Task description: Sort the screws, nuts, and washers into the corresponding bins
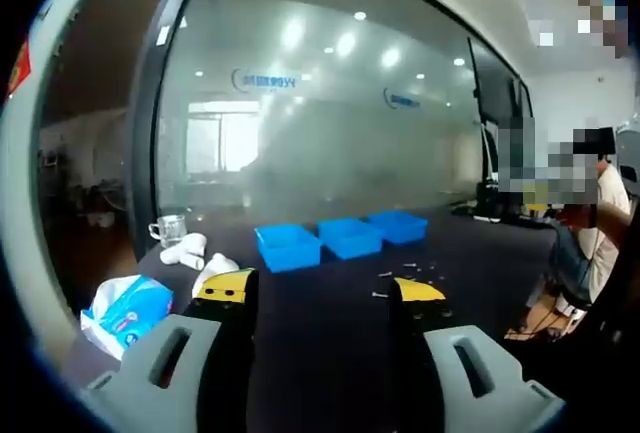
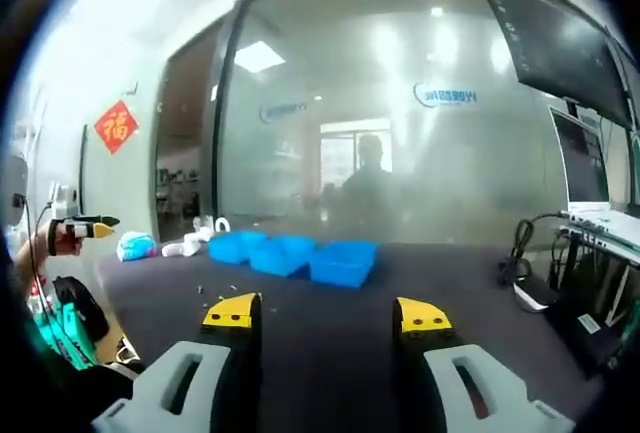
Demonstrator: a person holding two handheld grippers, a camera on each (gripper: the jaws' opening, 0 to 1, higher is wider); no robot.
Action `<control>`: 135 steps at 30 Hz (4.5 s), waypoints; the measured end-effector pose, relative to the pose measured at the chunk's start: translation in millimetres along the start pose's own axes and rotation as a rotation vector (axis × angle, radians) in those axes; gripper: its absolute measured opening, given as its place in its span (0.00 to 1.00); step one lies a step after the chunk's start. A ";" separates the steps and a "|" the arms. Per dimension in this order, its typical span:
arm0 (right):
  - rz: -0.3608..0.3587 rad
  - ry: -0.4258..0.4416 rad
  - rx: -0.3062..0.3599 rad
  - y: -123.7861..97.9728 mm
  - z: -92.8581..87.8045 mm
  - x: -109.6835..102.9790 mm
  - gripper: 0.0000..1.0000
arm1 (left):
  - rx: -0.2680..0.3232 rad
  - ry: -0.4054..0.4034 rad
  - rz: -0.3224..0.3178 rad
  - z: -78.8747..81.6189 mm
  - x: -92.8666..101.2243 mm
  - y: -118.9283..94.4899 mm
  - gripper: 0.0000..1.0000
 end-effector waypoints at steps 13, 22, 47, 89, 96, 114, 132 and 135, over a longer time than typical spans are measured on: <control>0.030 -0.025 -0.044 2.6 -5.8 -1.6 0.48 | -0.020 0.011 -0.056 -2.5 2.5 2.2 0.51; 0.121 -0.110 -0.095 11.3 -6.0 -13.1 0.48 | -0.077 0.054 -0.198 -2.1 18.8 9.7 0.51; 0.336 -0.204 -0.197 17.9 8.0 -20.6 0.47 | -0.120 0.130 -0.279 12.9 23.6 10.5 0.51; 0.647 -0.639 -0.363 113.3 62.3 -92.9 0.43 | -0.182 0.116 -0.309 0.6 27.6 16.4 0.50; 0.703 -0.709 -0.402 144.6 73.2 -113.9 0.42 | -0.206 0.120 -0.306 -4.3 28.9 19.1 0.51; 0.810 -0.916 -0.623 212.4 70.9 -159.4 0.35 | -0.208 0.108 -0.293 -7.2 22.9 19.3 0.51; 0.887 -1.059 -0.817 259.6 34.4 -189.1 0.23 | -0.215 0.079 -0.281 -14.9 25.6 16.2 0.53; 0.889 -1.077 -0.834 262.1 32.1 -190.1 0.23 | -0.220 0.077 -0.275 -16.9 24.5 14.7 0.53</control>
Point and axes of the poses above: the point that each gripper's makers call its tool centre point, and the gripper's own axes: y roughly forward along the fingers, x roughly to its right, z roughly out of its top, the point moved 9 cm from there along -y, roughly backward along the fingers, and after that the axes turned 12 degrees about -x, right-handed, at the moved point
